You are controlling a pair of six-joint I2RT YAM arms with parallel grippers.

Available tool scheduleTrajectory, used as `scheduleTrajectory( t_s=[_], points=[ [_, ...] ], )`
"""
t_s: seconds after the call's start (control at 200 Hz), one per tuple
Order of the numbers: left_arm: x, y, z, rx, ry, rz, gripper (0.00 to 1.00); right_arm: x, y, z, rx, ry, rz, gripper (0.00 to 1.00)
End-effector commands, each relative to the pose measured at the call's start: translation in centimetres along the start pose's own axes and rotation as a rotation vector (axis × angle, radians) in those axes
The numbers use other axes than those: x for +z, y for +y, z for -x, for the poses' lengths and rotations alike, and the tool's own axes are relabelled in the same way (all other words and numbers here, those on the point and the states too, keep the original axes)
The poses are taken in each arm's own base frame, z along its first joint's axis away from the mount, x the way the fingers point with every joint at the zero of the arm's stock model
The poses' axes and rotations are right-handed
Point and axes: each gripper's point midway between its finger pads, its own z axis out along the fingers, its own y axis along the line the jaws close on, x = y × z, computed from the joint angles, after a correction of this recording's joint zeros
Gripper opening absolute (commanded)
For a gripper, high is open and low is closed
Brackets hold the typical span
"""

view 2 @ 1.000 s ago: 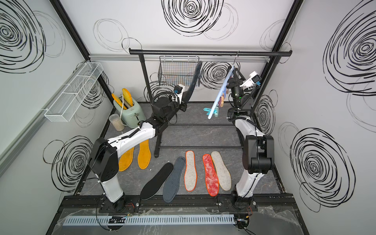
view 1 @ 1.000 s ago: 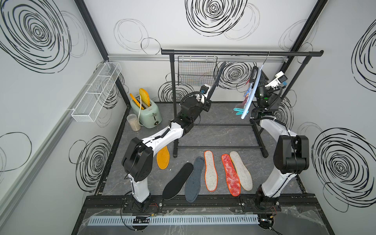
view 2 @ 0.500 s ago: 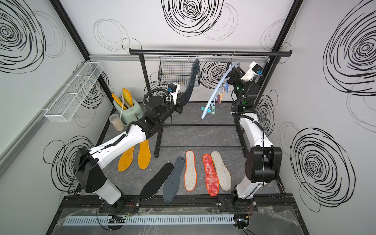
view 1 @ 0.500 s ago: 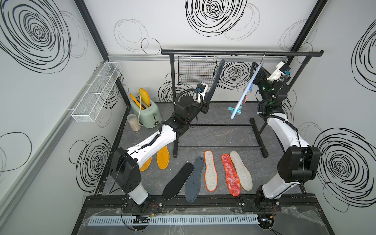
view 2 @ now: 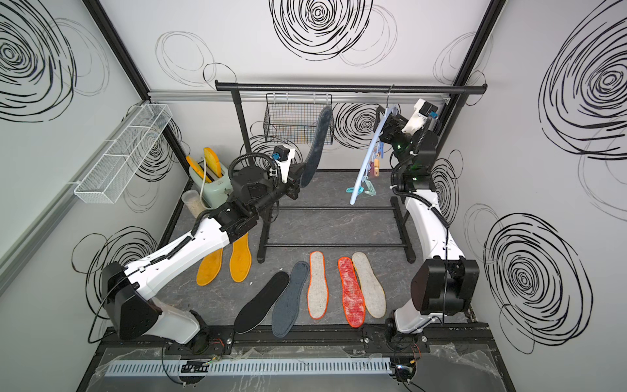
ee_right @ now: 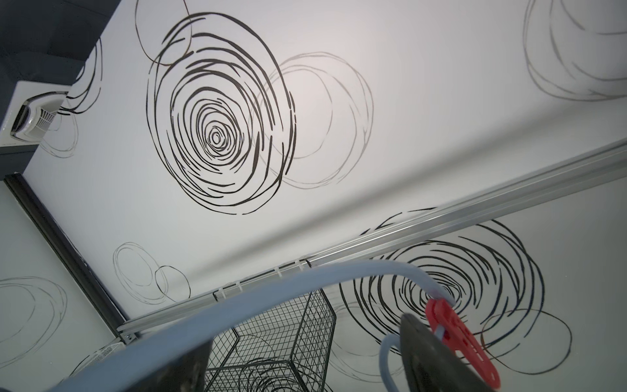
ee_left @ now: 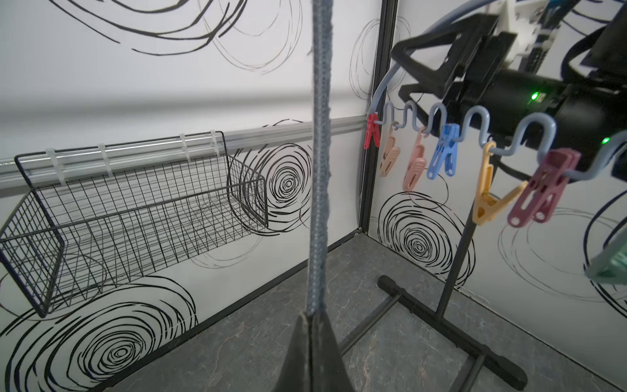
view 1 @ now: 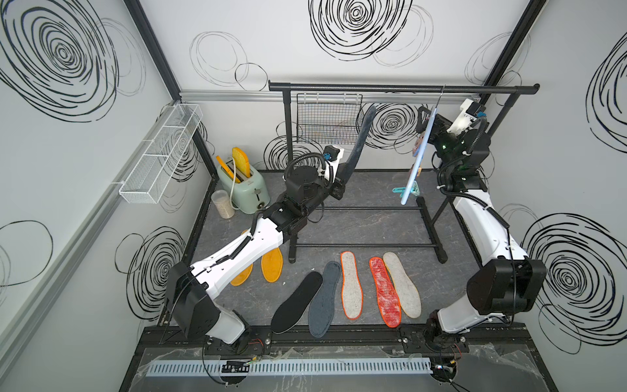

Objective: Take the shoe insoles off the hanger
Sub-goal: Place the insole at the center of the board.

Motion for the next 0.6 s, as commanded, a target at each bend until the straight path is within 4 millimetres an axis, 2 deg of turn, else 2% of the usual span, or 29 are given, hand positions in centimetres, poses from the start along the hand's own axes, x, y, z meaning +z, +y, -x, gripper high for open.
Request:
scheduleTrajectory(
  t_s=[0.0,0.1,0.215,0.405,0.595],
  points=[
    [-0.8,0.3,0.4,-0.03,-0.02,0.011,0.0,-1.6,2.5,2.2,-0.064,-0.039,0.042,0.88],
    [-1.0,0.4,-0.5,-0.039,-0.004,0.013,0.0,-2.5,2.7,3.3,-0.081,-0.056,0.018,0.92],
    [-1.4,0.4,-1.6,-0.061,0.016,0.016,0.0,-3.6,2.6,3.3,-0.097,-0.039,-0.014,0.91],
    [-2.4,0.3,-4.1,-0.123,0.072,0.015,0.0,-5.4,1.2,2.0,-0.12,-0.016,-0.07,0.9],
    [-4.5,-0.6,-7.2,-0.214,0.156,-0.015,0.0,-8.3,0.4,1.0,-0.124,-0.02,-0.104,0.89]
  ],
)
